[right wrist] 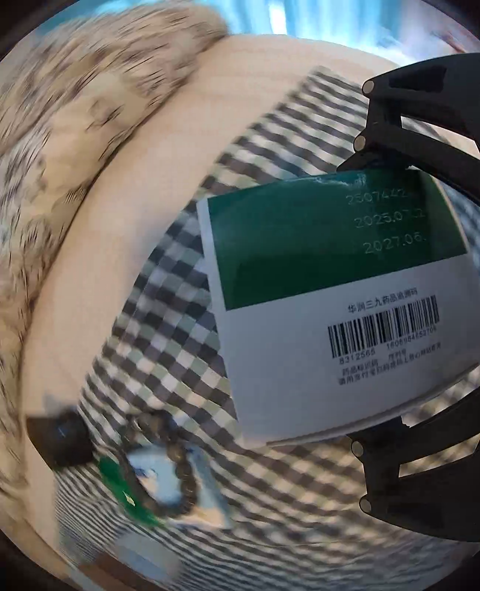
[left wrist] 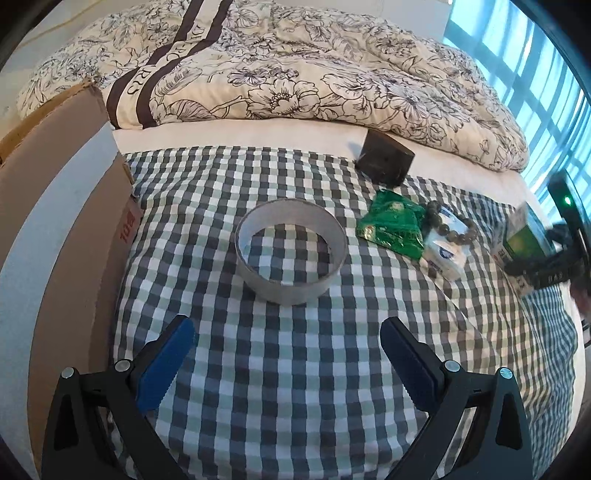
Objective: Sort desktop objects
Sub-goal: 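Carry the medicine box with the right tool while the left tool grasps the tape roll, then carry the medicine box and tape roll over the cardboard box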
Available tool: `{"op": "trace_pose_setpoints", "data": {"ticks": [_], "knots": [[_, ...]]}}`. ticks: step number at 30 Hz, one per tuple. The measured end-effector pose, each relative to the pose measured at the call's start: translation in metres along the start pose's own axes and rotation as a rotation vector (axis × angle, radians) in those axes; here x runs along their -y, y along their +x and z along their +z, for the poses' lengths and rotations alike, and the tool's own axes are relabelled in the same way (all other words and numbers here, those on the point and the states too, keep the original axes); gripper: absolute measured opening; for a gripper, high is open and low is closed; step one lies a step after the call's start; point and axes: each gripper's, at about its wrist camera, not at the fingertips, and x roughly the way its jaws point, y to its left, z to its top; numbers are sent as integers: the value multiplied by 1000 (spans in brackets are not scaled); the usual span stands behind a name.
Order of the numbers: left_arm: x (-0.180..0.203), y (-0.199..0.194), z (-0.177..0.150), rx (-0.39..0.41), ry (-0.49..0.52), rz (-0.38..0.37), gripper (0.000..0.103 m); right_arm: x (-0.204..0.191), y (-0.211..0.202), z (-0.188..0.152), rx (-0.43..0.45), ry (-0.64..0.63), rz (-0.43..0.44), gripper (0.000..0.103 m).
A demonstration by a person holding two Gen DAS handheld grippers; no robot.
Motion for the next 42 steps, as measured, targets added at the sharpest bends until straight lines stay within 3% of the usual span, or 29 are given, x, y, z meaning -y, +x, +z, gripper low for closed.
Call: {"op": "trace_pose_setpoints", "data": {"ticks": [2, 4, 7, 14, 15, 16, 17, 22, 29, 38, 42], "knots": [[1, 5, 3, 5, 4, 8, 103, -16, -14, -10, 37, 15, -76, 86], [3, 13, 7, 7, 9, 14, 103, -25, -23, -18, 49, 66, -89, 86], [6, 24, 12, 6, 27, 6, 103, -34, -33, -34, 67, 159, -7, 86], [2, 64, 26, -35, -17, -22, 103, -37, -41, -58, 124, 243, 22, 84], [0, 66, 29, -30, -36, -37, 101, -33, -40, -63, 118, 278, 44, 83], [0, 66, 31, -14, -41, -47, 88, -33, -38, -65, 109, 300, 51, 82], [1, 66, 33, -7, -31, -49, 84, -33, -36, -70, 104, 313, 55, 78], [5, 63, 32, 13, 9, -38, 83, -34, -48, -85, 170, 360, 71, 76], [6, 7, 24, 118, 5, -29, 83, -65, -88, -88, 289, 312, 10, 76], [8, -91, 3, 172, -68, -60, 83, -111, -139, -94, 380, 259, 93, 76], [8, -119, -7, 175, -69, -27, 84, -133, -161, -104, 416, 268, 127, 76]]}}
